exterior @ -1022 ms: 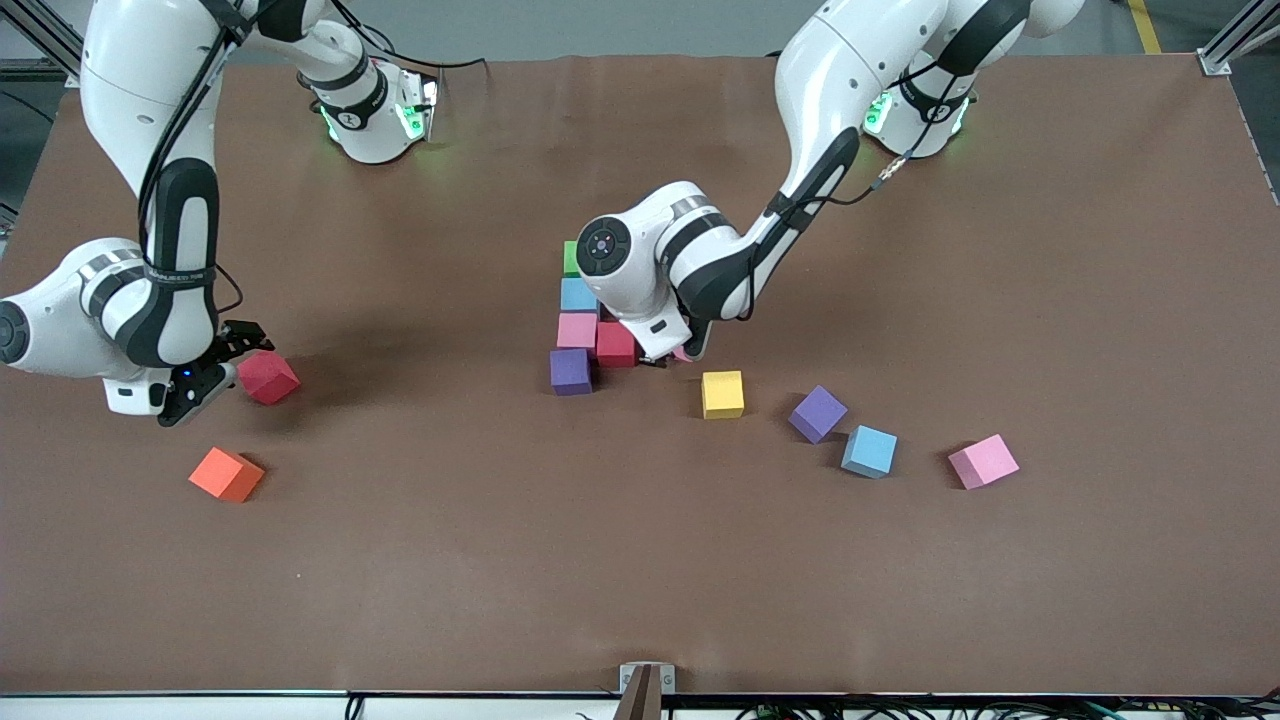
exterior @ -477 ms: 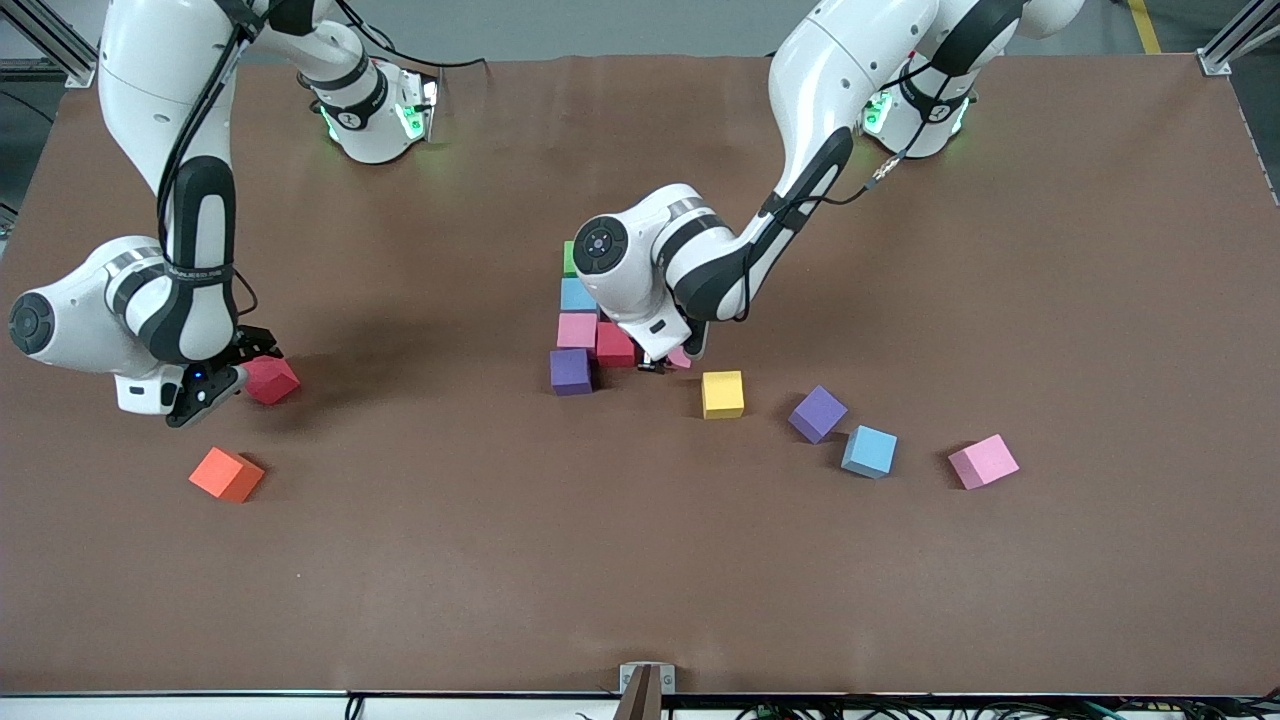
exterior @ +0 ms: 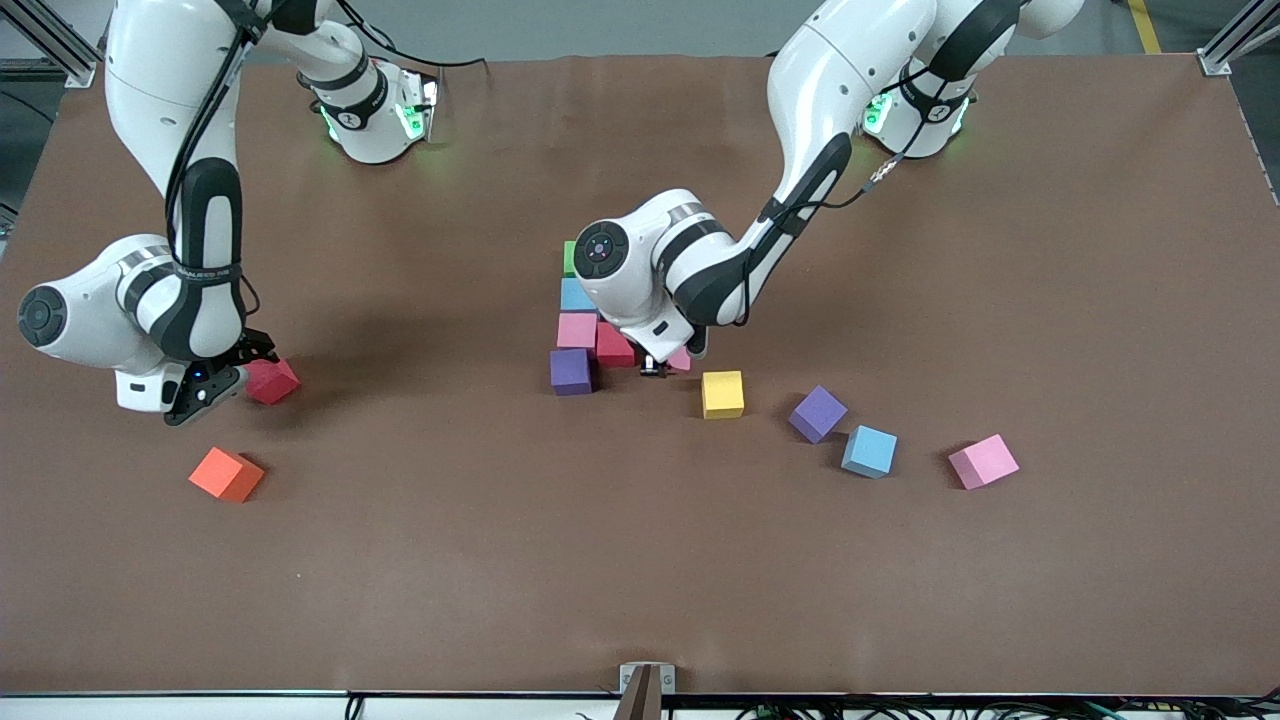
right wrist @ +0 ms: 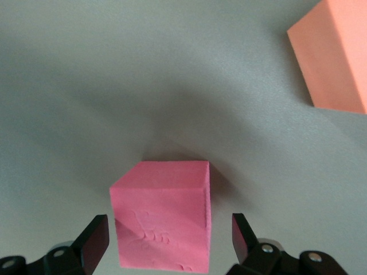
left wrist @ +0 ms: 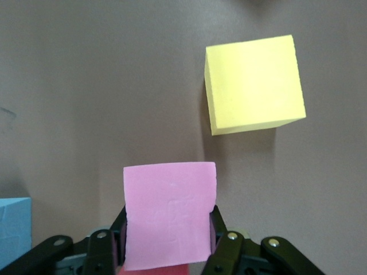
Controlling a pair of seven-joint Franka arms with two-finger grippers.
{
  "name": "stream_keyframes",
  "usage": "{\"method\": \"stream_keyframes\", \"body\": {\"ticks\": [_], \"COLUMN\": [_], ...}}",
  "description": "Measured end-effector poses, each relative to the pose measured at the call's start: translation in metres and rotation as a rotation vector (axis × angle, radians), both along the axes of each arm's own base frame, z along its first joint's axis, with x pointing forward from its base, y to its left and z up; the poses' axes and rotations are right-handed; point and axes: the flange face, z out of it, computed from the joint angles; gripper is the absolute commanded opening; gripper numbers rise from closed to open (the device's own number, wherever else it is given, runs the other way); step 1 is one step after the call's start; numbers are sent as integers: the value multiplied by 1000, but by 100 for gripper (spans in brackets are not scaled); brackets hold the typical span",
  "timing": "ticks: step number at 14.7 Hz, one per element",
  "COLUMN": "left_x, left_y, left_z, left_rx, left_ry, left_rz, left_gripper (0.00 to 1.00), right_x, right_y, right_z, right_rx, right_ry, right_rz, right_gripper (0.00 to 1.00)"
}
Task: Arrange 11 blocks into digit 3
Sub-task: 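Grasp the red cube with the right gripper, then carry the red cube to the column while the left gripper holds pink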
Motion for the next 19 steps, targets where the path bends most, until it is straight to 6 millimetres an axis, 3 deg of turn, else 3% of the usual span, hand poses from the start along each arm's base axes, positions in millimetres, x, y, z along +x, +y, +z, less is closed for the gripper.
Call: {"method": "stream_keyframes", "body": {"ticks": [3, 8, 12, 14, 19], "left_x": [1, 1, 0, -1, -4], "left_y": [-3, -5, -6, -6, -11], "left_z": [-2, -10, -11, -11, -10], "left_rx": [-16, -22, -23, -23, -32], "left_ry": [-8, -7, -8, -8, -15], "left_rz": [-1, -4, -6, -7, -16], "left_gripper": [12, 12, 12, 12, 12], "right_x": [-1, -2, -1, 1, 31], "right_y": [10, 12, 11, 12, 35], "right_z": [-8, -15, -17, -15, 6], "right_rx": [18, 14, -2, -3, 18], "right_ry": [2, -1, -8, -12, -25], "right_rz": [-5, -18, -16, -21, -133], "right_gripper": [92, 74, 45, 36, 30]}}
